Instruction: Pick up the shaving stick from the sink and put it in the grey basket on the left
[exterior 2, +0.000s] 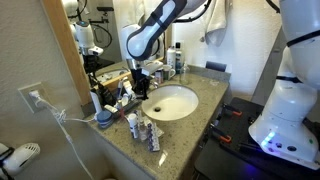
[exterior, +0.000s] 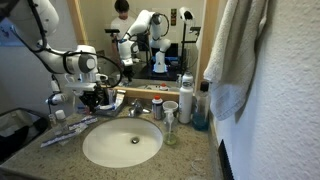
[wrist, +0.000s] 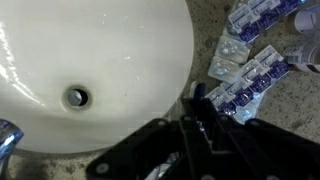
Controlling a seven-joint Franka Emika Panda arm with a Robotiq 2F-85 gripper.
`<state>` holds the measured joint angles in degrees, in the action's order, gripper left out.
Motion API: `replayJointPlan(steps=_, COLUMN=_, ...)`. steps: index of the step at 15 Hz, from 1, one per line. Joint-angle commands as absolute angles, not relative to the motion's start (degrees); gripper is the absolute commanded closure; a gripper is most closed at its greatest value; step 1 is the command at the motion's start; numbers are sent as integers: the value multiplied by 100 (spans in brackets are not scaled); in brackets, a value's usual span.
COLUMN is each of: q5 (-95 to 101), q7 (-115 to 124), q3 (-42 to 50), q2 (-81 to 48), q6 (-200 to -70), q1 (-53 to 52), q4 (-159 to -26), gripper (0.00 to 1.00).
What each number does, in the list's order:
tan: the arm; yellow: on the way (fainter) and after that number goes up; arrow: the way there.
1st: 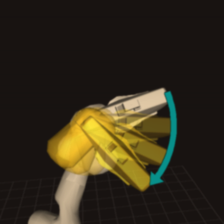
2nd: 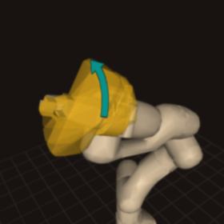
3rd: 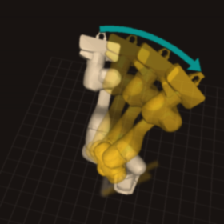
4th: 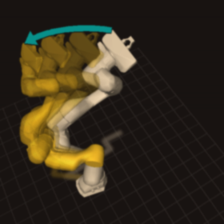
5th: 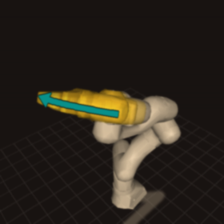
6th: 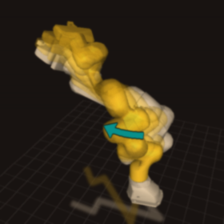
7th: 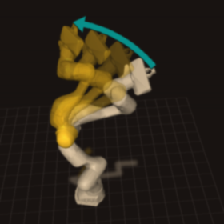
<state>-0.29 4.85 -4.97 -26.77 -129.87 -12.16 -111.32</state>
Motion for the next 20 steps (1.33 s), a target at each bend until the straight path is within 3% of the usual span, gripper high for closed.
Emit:
replayJointPlan(steps=1, q5=55, q7=-244, q3=-689, q2=-2894, q6=-12409, q1=-1043, q4=-10568, gripper=96)
replayJointPlan(steps=9, q5=481, q7=-1543, q3=-752, q2=-3110, q6=-11862, q1=-1027, q4=-9940, gripper=96)
replayJointPlan(steps=20, q5=1875, q7=-1803, q3=-584, q2=-3746, q6=-13115, q1=-1170, q4=-9694, gripper=96)
